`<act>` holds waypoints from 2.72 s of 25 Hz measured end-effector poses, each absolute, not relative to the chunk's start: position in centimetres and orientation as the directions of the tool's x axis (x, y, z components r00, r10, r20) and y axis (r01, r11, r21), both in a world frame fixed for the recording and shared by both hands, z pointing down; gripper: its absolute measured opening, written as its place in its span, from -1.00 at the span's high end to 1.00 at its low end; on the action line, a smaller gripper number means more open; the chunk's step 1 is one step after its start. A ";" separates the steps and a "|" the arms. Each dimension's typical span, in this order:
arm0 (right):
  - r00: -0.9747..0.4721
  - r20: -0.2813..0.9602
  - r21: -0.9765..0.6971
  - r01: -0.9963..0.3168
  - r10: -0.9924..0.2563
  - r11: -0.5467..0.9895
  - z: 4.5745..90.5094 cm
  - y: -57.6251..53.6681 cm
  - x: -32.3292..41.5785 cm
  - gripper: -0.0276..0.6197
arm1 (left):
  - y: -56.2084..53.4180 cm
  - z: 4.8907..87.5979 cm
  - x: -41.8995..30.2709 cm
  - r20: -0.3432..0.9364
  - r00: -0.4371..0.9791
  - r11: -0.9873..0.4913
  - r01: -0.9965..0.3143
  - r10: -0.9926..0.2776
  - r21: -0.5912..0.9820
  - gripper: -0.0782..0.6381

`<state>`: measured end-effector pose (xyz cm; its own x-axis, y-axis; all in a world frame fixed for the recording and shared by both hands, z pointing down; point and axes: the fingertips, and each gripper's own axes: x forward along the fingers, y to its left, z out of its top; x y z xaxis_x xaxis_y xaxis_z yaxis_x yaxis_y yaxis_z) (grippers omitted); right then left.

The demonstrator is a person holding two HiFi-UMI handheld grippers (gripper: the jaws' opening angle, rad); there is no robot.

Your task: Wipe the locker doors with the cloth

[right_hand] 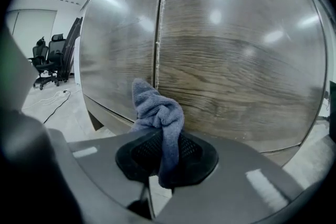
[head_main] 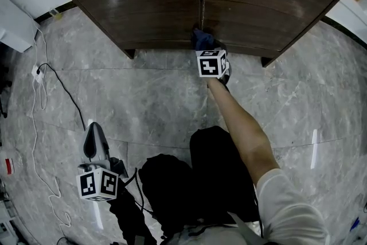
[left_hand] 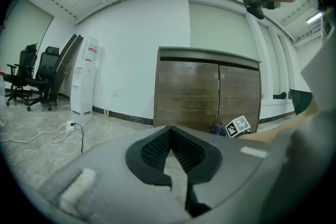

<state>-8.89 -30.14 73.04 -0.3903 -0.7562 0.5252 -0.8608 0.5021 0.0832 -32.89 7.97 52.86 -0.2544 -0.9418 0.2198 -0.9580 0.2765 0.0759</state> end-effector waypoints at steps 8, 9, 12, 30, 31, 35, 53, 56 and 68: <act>-0.341 0.523 0.103 -0.884 -0.781 0.455 73.0 -31.0 -3.9 0.79 | 7.1 52.8 -31.9 0.206 -0.232 0.251 -0.965 -0.950 0.070 0.79; -0.334 0.523 0.107 -0.887 -0.784 0.449 73.0 -31.1 -3.1 0.79 | 7.0 52.8 -31.6 0.202 -0.227 0.245 -0.967 -0.953 0.069 0.79; -0.311 0.524 0.115 -0.897 -0.793 0.428 73.0 -31.5 -0.7 0.79 | 6.3 52.8 -30.6 0.206 -0.213 0.232 -0.970 -0.955 0.074 0.79; -0.149 0.527 0.123 -0.961 -0.837 0.249 73.0 -33.9 15.6 0.79 | 1.5 52.3 -23.8 0.211 -0.115 0.131 -0.990 -0.971 0.061 0.79; -0.140 0.529 0.116 -0.965 -0.837 0.235 73.0 -34.0 16.4 0.79 | 1.3 52.3 -23.5 0.211 -0.111 0.126 -0.990 -0.971 0.059 0.78; -0.109 0.535 0.103 -0.976 -0.838 0.192 73.3 -34.4 19.5 0.79 | 0.7 52.3 -22.4 0.217 -0.102 0.115 -0.992 -0.971 0.049 0.79; -0.111 0.443 0.084 -0.983 -0.890 0.164 71.0 -33.3 27.2 0.79 | -1.8 53.6 -20.3 0.230 -0.062 0.073 -0.996 -0.971 0.041 0.79; -0.154 0.387 0.080 -0.977 -0.909 0.200 68.5 -31.8 26.7 0.79 | -2.8 53.8 -20.5 0.250 -0.063 0.078 -0.996 -0.966 0.051 0.79; -0.229 0.433 0.124 -0.943 -0.872 0.309 49.4 -21.4 23.8 0.79 | -6.5 38.9 -14.4 0.333 0.118 -0.083 -0.989 -0.935 0.119 0.79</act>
